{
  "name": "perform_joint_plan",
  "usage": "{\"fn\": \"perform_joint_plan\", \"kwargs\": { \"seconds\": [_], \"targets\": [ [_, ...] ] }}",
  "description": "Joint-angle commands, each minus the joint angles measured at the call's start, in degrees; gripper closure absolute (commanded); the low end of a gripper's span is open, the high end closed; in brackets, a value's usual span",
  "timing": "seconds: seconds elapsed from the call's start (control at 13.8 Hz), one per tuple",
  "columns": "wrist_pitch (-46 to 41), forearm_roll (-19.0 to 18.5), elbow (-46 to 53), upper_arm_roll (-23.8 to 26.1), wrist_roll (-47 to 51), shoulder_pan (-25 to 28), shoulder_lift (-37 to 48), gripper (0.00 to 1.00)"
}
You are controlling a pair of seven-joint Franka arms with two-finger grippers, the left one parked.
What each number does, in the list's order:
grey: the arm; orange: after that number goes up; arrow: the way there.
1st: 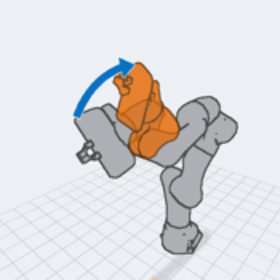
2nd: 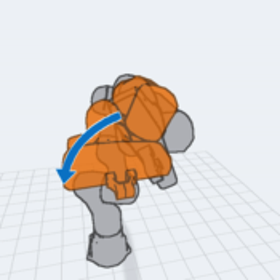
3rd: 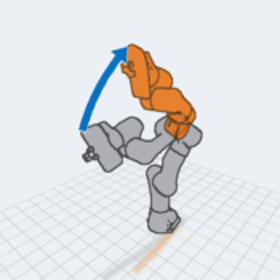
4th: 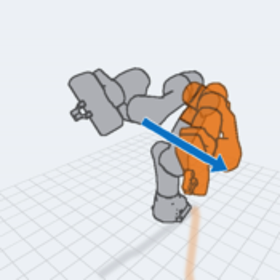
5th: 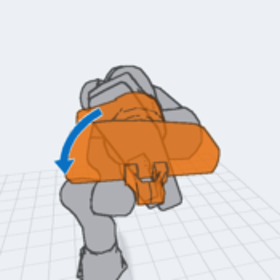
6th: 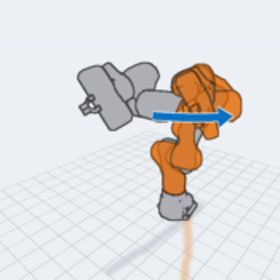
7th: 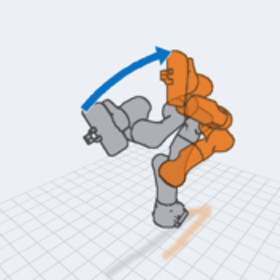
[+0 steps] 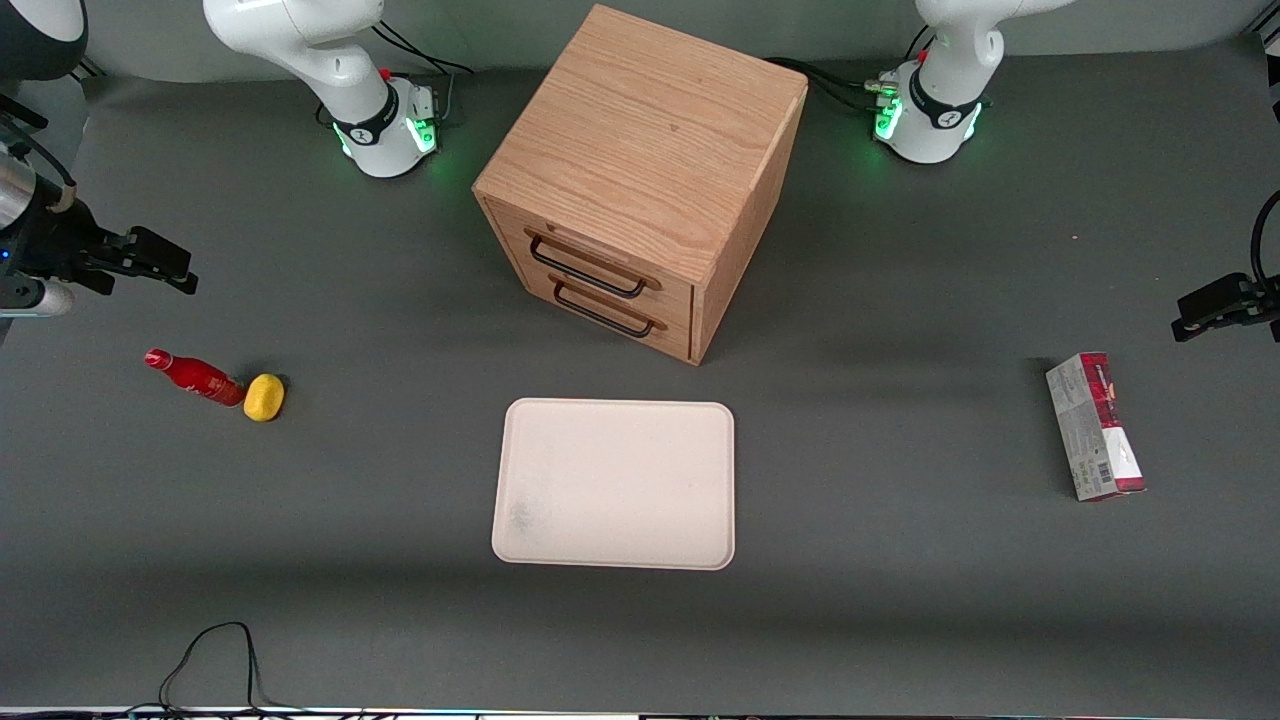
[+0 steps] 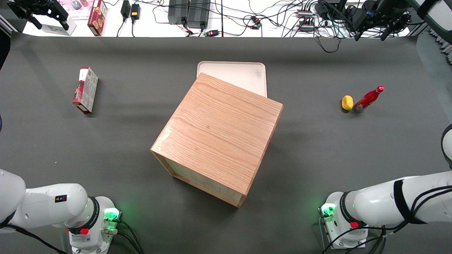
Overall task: Place coke bottle on tray
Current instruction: 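Lower the open right gripper over the red Coca-Cola bottle's cap end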
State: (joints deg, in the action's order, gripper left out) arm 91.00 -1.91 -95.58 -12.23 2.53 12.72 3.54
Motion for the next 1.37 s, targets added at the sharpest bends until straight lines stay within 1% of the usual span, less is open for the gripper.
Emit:
{"fn": "perform_joint_plan", "kwargs": {
  "seconds": [0.0, 0.22, 0.36, 0.51, 0.65, 0.87, 1.01, 1.16, 1.3],
  "targets": [
    [0.0, -0.3, 1.2, 0.5, 1.4, -0.4, -0.6, 0.0],
    [-0.1, -0.4, 0.8, -0.4, -0.4, -0.9, -1.3, 0.0],
    [1.3, -0.2, -1.7, -5.3, -7.6, -1.4, -1.8, 0.0],
    [5.4, -0.2, -4.8, -10.6, -13.7, -1.4, -2.6, 0.0],
    [11.4, -0.6, -9.8, -14.6, -20.2, -1.4, -2.6, 0.0],
    [21.6, -0.7, -17.3, -18.9, -26.5, -1.4, -3.8, 0.0],
    [27.2, -0.7, -20.4, -20.8, -30.5, -1.6, -5.6, 0.0],
    [31.2, -0.1, -23.0, -21.3, -31.2, -1.6, -7.2, 0.0],
    [37.0, 0.1, -27.4, -21.5, -31.1, -1.6, -8.1, 0.0]
  ]
}}
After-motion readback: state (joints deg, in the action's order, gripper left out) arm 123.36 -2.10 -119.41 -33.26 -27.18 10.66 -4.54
